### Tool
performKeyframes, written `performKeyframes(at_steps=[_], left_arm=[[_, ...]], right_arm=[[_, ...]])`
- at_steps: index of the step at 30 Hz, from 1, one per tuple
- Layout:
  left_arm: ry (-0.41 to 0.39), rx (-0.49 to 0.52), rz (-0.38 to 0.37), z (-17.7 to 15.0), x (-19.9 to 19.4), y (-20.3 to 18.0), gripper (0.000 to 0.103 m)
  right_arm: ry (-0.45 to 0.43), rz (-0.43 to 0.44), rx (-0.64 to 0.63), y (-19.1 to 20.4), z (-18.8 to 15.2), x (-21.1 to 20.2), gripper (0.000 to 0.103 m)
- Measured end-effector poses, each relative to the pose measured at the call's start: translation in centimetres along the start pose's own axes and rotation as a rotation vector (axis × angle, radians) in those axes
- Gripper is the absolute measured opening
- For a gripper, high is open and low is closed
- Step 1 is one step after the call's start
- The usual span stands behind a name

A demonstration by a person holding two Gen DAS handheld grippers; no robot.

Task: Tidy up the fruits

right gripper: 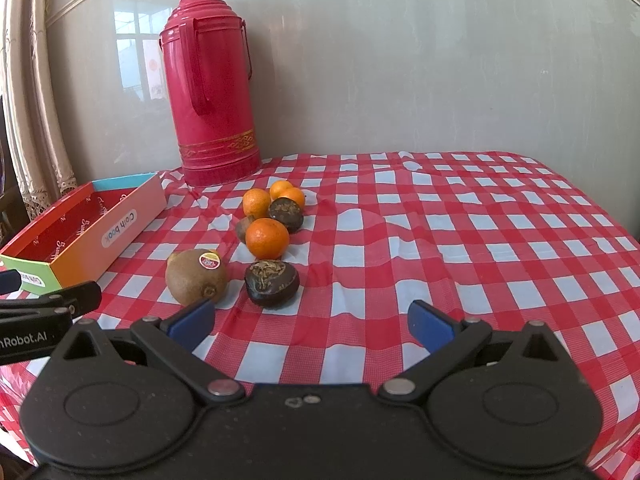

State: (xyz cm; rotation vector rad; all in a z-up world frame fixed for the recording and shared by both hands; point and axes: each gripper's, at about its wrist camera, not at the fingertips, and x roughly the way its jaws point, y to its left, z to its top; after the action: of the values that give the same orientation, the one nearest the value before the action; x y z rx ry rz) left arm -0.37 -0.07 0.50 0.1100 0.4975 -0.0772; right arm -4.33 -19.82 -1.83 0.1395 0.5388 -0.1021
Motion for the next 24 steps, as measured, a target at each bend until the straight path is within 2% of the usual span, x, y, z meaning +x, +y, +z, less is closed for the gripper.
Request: performKeyframes(at_steps=[24], left_arm=[[-0.011, 0.01, 0.003, -0.1, -0.11, -0.09, 0.103]], right_arm=[[0.0, 0.001, 0.006, -0.06, -0.02, 0.08, 0.097]])
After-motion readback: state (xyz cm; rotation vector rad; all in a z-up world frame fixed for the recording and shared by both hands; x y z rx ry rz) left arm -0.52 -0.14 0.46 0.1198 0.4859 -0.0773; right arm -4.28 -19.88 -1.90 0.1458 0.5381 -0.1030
